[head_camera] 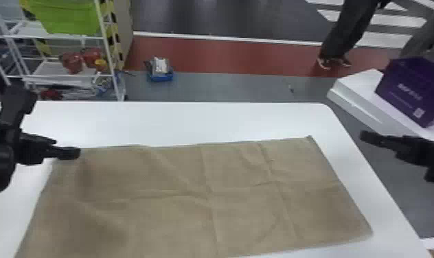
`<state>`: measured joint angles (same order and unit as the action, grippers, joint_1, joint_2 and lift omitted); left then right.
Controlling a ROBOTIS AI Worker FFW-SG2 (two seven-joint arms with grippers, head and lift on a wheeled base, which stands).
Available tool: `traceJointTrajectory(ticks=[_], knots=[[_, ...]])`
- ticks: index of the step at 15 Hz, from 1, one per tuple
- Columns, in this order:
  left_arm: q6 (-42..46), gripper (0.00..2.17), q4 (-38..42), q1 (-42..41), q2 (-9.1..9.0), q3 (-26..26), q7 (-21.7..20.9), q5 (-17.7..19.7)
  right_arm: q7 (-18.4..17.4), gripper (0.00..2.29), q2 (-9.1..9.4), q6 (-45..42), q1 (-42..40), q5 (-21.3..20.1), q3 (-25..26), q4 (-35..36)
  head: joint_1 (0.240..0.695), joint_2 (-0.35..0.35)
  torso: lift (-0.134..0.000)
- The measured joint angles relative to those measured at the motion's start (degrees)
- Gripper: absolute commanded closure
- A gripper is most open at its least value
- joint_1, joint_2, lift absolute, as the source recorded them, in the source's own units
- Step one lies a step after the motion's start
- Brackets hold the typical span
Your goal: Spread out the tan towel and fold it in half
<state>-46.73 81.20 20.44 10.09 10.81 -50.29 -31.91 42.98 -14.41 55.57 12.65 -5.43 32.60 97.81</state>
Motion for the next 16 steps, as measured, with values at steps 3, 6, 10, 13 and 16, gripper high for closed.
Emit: traceJointTrajectory(ticks=[3,6,10,13,16], knots=[[0.0,0.41,-1.3,0.8,0.19,-0.2,-0.1,-0.9,-0.1,0.04,-0.01,-1.1,0.0,0.1,0.0,-0.9,0.695,-0.122,-0.134],[0.0,0.41,-2.2,1.1,0.41,-0.2,-0.3,-1.1,-0.4,0.04,-0.08,-2.0,-0.1,0.1,0.1,-1.7,0.695,-0.123,-0.134],[0.0,0.41,-3.6,1.9,0.76,-0.4,-0.4,-1.1,-0.4,0.04,-0.09,-2.4,-0.2,0.0,0.2,-2.0,0.695,-0.122,-0.134],[0.0,0.61,-4.7,2.7,0.87,-0.6,-0.6,-1.1,-0.4,0.04,-0.09,-2.5,-0.2,0.1,0.2,-2.1,0.695,-0.122,-0.134],[0.0,0.61,-6.0,3.3,1.14,-1.1,-0.4,-1.1,-0.4,0.04,-0.09,-2.8,-0.1,0.1,0.2,-2.2,0.695,-0.121,-0.134]])
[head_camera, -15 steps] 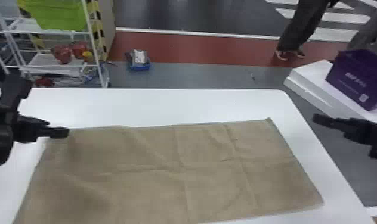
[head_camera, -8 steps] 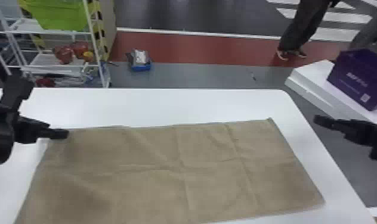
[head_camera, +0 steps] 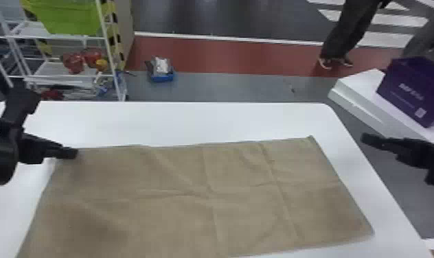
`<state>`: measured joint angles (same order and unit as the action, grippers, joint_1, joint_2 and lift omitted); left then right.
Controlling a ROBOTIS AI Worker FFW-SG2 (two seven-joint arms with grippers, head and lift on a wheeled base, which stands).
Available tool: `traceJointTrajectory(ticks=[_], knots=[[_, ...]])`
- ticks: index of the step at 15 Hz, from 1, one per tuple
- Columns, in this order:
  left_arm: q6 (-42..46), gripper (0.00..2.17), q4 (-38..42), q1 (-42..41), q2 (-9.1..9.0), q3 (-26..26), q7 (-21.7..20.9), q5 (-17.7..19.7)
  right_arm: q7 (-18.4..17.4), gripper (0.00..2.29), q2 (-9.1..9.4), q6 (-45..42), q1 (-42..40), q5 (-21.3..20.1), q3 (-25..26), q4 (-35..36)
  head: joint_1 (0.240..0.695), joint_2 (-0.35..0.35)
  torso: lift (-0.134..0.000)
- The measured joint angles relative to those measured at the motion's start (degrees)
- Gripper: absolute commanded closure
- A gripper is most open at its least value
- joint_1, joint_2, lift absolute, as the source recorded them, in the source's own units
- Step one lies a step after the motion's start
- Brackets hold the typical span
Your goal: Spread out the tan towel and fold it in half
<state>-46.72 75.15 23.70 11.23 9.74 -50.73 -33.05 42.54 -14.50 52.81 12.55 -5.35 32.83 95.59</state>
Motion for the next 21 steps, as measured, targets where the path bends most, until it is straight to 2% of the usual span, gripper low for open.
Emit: traceJointTrajectory(ticks=[3,5,10,12,16,21], knots=[[0.0,0.62,-0.6,0.2,0.14,-0.1,0.3,0.1,0.0,0.04,-0.14,-0.5,0.2,0.0,0.0,-0.6,0.695,-0.121,-0.134],[0.0,1.07,-0.6,0.3,0.33,-0.1,0.0,0.1,-0.1,0.05,-0.22,-0.8,0.5,-0.1,-0.2,-1.1,0.695,-0.120,-0.134],[0.6,1.07,-0.5,0.1,0.43,0.0,0.0,0.1,-0.7,0.09,-0.75,-2.6,3.7,-1.2,-3.5,-5.4,0.695,-0.107,-0.134],[0.9,1.07,-0.4,0.0,0.38,-0.1,-0.1,0.1,-0.4,0.15,-0.93,-2.7,7.2,-2.4,-6.4,-9.9,0.695,-0.093,-0.134],[1.5,1.07,-0.1,-0.6,0.32,0.1,-0.2,0.2,-0.2,0.23,-1.14,-5.8,15.9,-6.4,-12.9,-23.8,0.695,-0.058,-0.134],[2.4,1.07,-0.2,-0.8,0.42,0.3,-0.1,0.4,-0.2,0.29,-0.97,-15.1,18.0,-9.1,-18.2,-33.2,0.695,-0.030,-0.134]])
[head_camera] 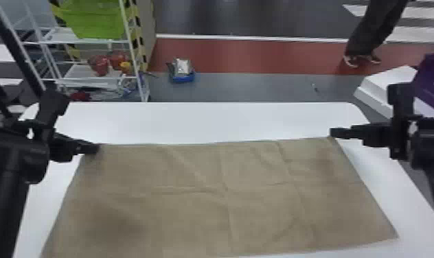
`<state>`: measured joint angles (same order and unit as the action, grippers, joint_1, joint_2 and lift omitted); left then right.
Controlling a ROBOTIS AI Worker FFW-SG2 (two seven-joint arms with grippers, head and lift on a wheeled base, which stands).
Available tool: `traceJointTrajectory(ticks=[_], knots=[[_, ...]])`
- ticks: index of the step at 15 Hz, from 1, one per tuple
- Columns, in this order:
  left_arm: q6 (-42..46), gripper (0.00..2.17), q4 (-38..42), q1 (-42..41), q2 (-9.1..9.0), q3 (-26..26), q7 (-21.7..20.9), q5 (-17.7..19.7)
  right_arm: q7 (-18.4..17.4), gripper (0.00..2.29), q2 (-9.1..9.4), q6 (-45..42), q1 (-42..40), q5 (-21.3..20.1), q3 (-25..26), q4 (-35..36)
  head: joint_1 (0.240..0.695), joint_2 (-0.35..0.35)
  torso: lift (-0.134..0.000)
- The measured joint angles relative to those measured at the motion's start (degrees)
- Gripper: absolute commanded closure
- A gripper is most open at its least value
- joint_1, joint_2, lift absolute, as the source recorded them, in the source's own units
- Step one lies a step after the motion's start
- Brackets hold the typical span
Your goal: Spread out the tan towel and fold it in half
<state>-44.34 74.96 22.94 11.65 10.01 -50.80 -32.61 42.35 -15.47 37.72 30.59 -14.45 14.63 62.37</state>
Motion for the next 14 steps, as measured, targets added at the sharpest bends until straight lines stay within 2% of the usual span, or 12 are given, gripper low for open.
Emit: traceJointTrajectory(ticks=[3,6,11,13,14], knots=[[0.4,1.07,-0.1,0.0,0.10,0.1,0.0,0.0,0.4,0.38,-0.12,-1.5,0.0,-0.8,-0.7,-2.2,0.695,-0.023,-0.134],[0.8,1.07,-0.2,-0.2,0.06,0.2,-0.1,0.1,0.1,0.38,-0.55,-4.7,0.0,-1.5,-0.9,-4.5,0.695,-0.028,-0.134],[1.3,1.07,-0.1,-0.4,0.11,0.4,-0.5,0.4,0.1,0.38,-0.57,-4.4,0.1,-2.7,-1.8,-5.1,0.695,-0.029,-0.134],[1.8,1.07,-0.1,-0.5,0.12,0.5,-0.5,0.4,0.0,0.43,-0.41,-4.3,0.1,-3.2,-2.3,-5.3,0.695,-0.027,-0.134],[1.8,1.07,-0.1,-0.6,0.11,0.6,-0.5,0.5,0.1,0.53,-0.37,-4.3,0.1,-3.3,-2.8,-5.4,0.695,-0.024,-0.134]])
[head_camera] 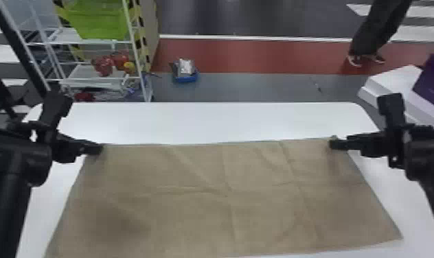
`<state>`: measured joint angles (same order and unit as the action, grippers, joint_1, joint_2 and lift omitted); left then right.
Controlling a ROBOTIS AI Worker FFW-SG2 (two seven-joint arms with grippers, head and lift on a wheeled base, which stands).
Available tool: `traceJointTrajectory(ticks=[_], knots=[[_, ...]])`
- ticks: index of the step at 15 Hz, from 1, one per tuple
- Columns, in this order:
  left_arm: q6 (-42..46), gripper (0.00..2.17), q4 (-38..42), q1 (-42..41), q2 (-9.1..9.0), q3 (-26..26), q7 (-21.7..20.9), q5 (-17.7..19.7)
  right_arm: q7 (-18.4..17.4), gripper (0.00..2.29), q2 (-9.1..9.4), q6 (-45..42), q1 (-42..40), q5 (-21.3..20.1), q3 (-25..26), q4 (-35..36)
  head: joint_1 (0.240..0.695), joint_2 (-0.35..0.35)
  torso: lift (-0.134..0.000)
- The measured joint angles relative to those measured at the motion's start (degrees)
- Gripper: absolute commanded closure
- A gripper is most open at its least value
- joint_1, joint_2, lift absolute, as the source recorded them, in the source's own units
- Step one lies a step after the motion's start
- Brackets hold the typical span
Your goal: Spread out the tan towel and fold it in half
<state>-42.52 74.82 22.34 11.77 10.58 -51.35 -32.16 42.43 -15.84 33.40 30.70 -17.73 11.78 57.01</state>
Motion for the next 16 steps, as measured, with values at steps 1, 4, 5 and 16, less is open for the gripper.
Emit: traceJointTrajectory(ticks=[1,4,5,16], knots=[[0.2,1.07,0.0,-0.1,-0.01,0.0,0.0,0.0,0.0,0.60,0.02,0.1,0.0,-0.2,-0.5,-0.1,0.695,-0.023,-0.134],[0.7,1.07,0.0,-0.2,-0.01,0.3,-0.1,0.1,0.3,0.94,0.02,0.0,0.1,-0.5,-1.3,-0.3,0.695,-0.017,-0.134],[0.9,1.07,0.0,-0.3,0.00,0.4,-0.1,0.1,0.3,0.95,0.02,-0.2,0.2,-0.6,-1.5,-0.4,0.695,-0.016,-0.134],[6.8,1.07,3.0,-2.7,0.22,6.6,-1.8,2.6,4.1,1.43,0.04,-7.1,-3.2,1.4,2.7,3.5,0.695,0.005,-0.134]])
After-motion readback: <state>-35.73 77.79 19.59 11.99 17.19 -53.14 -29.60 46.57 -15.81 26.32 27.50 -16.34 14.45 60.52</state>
